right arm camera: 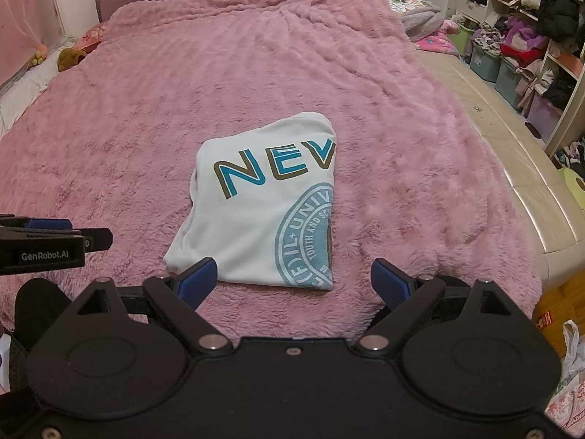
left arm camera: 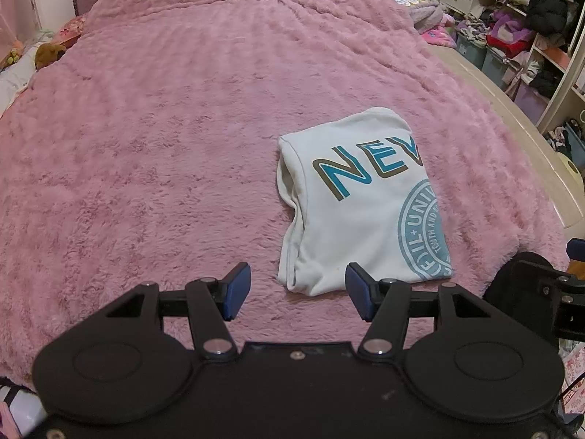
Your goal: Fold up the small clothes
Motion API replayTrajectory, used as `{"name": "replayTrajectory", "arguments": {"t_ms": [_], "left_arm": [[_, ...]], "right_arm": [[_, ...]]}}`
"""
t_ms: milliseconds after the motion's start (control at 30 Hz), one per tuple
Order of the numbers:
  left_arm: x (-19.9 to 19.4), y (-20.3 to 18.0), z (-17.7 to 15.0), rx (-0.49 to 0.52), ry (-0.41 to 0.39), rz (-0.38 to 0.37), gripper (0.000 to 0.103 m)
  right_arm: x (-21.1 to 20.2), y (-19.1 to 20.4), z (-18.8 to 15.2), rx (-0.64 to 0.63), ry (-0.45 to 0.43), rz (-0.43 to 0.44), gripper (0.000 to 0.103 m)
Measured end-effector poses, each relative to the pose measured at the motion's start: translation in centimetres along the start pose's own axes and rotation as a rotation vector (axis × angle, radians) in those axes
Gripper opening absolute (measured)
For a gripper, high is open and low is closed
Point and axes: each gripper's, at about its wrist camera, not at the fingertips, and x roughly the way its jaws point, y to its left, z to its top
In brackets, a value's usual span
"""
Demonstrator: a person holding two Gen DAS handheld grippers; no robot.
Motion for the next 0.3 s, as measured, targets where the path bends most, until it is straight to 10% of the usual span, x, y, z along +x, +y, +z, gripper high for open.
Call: {"name": "replayTrajectory", "arguments": {"t_ms": [300], "left_arm": [[-0.41, -0.39, -0.16, 0.040, -0.039, 0.021, 0.059]], "right_arm": [[-0.04, 0.06, -0.02, 0.001, 0.000, -0.001, 0.089]]}}
